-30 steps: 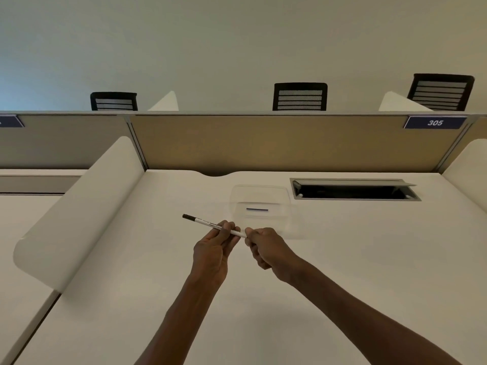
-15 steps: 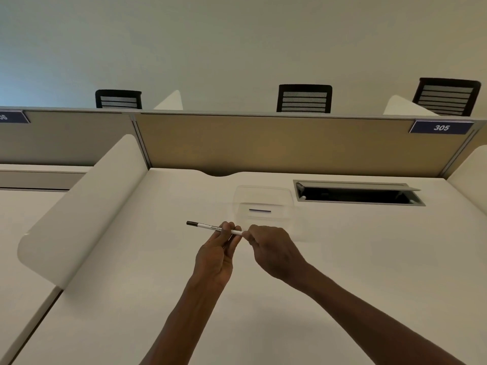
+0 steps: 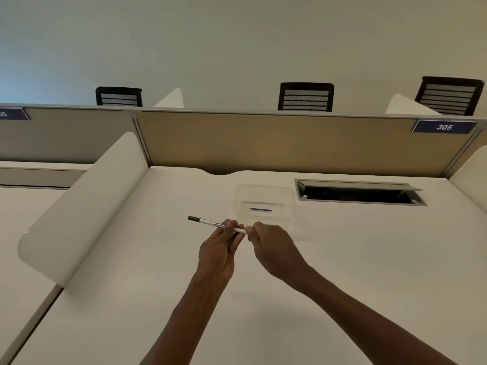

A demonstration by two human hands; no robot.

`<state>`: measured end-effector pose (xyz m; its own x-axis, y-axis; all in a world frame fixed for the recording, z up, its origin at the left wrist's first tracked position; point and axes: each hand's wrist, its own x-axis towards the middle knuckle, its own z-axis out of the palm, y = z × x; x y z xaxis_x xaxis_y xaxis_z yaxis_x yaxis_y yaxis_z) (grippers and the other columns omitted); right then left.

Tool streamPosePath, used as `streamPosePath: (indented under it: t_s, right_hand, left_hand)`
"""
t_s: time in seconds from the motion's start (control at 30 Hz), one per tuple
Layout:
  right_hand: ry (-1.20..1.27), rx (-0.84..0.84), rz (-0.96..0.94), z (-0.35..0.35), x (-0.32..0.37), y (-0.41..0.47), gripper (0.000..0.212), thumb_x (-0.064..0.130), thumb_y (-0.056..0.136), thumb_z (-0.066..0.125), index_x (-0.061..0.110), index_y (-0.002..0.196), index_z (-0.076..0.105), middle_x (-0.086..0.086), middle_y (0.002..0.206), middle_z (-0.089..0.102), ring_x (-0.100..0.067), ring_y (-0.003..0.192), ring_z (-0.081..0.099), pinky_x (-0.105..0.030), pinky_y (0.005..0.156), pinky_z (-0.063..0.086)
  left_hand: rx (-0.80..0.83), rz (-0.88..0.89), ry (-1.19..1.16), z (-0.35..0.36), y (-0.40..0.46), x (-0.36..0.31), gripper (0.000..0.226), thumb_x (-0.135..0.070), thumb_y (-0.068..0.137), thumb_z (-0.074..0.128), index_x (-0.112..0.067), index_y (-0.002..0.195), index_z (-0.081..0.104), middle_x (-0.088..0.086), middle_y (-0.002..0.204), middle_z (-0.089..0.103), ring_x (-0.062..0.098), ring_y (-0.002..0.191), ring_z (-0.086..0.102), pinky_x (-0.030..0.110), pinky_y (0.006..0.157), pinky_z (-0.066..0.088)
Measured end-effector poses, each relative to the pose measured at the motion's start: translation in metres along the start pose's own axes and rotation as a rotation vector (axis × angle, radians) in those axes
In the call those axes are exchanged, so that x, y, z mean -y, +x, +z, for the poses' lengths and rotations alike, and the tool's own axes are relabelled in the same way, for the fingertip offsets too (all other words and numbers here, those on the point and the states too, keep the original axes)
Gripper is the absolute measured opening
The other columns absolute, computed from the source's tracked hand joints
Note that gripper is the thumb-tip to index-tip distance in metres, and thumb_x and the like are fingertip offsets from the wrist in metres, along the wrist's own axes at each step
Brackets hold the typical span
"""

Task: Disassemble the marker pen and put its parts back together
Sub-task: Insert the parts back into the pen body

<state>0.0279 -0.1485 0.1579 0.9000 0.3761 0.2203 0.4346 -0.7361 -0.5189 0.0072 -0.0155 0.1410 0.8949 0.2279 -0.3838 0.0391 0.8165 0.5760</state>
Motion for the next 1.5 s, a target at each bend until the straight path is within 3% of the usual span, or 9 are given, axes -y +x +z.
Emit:
streamPosePath:
  t_s: [0.2,0.4,0.5,0.67,0.73,0.97,1.1,1.23,1.5]
  right_hand:
    - [-0.420,-0.116,-0.385,-0.002,-0.020,-0.005,0.035,0.034,0.102,0.037,0.013,0.082,0.056,-0.001,0.070,0.053,-0.018,0.052,0.046,-0.035,0.037,0.039]
    - [-0.311,-0.200,-0.402,0.001,-0.024,-0.006,0.033,0.028,0.100,0.043,0.012,0.073,0.050,-0.002,0.058,0.053,-0.020,0.043,0.041,-0.030,0.038,0.029]
    - [-0.047,-0.174,-0.215,0.007,-0.013,-0.008,0.033,0.024,0.100,0.047,0.014,0.068,0.049,0.002,0.053,0.049,-0.015,0.046,0.038,-0.031,0.046,0.031]
    - [1.022,0.084,0.666,0.005,0.013,-0.009,0.040,0.027,0.098,0.044,0.016,0.060,0.048,0.009,0.042,0.030,-0.008,0.036,0.021,-0.022,0.038,0.020]
    - [1.182,0.216,0.789,-0.004,0.014,-0.006,0.038,0.026,0.098,0.043,0.016,0.062,0.048,0.007,0.046,0.027,-0.009,0.039,0.017,-0.021,0.035,0.017]
    - [-0.040,0.000,-0.039,-0.009,0.002,-0.005,0.038,0.038,0.102,0.036,0.015,0.078,0.055,0.007,0.059,0.050,-0.013,0.051,0.046,-0.028,0.050,0.033]
    - [-0.415,-0.067,-0.346,-0.011,-0.013,-0.010,0.032,0.035,0.101,0.042,0.014,0.079,0.053,0.000,0.064,0.055,-0.020,0.044,0.046,-0.029,0.040,0.029]
    - [-0.439,-0.158,-0.373,-0.011,-0.014,-0.011,0.032,0.028,0.099,0.047,0.013,0.071,0.049,-0.001,0.054,0.052,-0.020,0.038,0.042,-0.027,0.037,0.025]
    - [0.142,-0.172,-0.020,0.008,0.004,-0.020,0.040,0.026,0.102,0.043,0.013,0.064,0.048,0.006,0.049,0.045,-0.017,0.046,0.040,-0.032,0.049,0.031]
  left_hand:
    - [-0.026,-0.025,-0.001,0.002,-0.002,0.000,0.012,-0.005,0.088,0.064,0.005,0.093,0.069,0.011,0.077,0.075,0.021,0.073,0.075,0.025,0.059,0.060]
    - [-0.014,-0.042,-0.015,0.004,-0.008,0.001,0.013,-0.007,0.088,0.063,0.004,0.087,0.070,0.012,0.075,0.074,0.020,0.070,0.075,0.024,0.058,0.059]
    - [-0.005,-0.037,-0.018,0.002,-0.008,0.001,0.014,-0.007,0.089,0.062,0.004,0.094,0.068,0.010,0.075,0.074,0.019,0.071,0.075,0.025,0.060,0.060]
    - [-0.006,-0.029,-0.001,0.001,-0.009,0.003,0.015,-0.006,0.087,0.063,0.004,0.096,0.067,0.010,0.075,0.074,0.018,0.071,0.075,0.024,0.060,0.060]
    - [-0.003,-0.021,0.013,0.000,-0.008,0.002,0.014,-0.006,0.086,0.064,0.004,0.095,0.068,0.009,0.075,0.075,0.018,0.072,0.075,0.024,0.060,0.060]
    - [-0.003,-0.008,0.018,0.008,-0.010,-0.003,0.015,-0.006,0.082,0.066,0.005,0.092,0.069,0.011,0.075,0.075,0.021,0.072,0.074,0.025,0.059,0.060]
    - [-0.023,-0.039,0.024,0.009,-0.012,-0.004,0.011,-0.006,0.088,0.065,0.004,0.089,0.070,0.012,0.076,0.075,0.020,0.071,0.075,0.023,0.057,0.059]
    - [-0.014,-0.061,0.019,0.010,-0.015,-0.002,0.013,-0.006,0.090,0.064,0.003,0.084,0.072,0.012,0.076,0.074,0.020,0.071,0.075,0.022,0.055,0.058]
    - [-0.005,-0.054,-0.002,0.003,-0.015,0.004,0.014,-0.007,0.091,0.061,0.004,0.089,0.070,0.012,0.075,0.074,0.020,0.070,0.074,0.023,0.059,0.059]
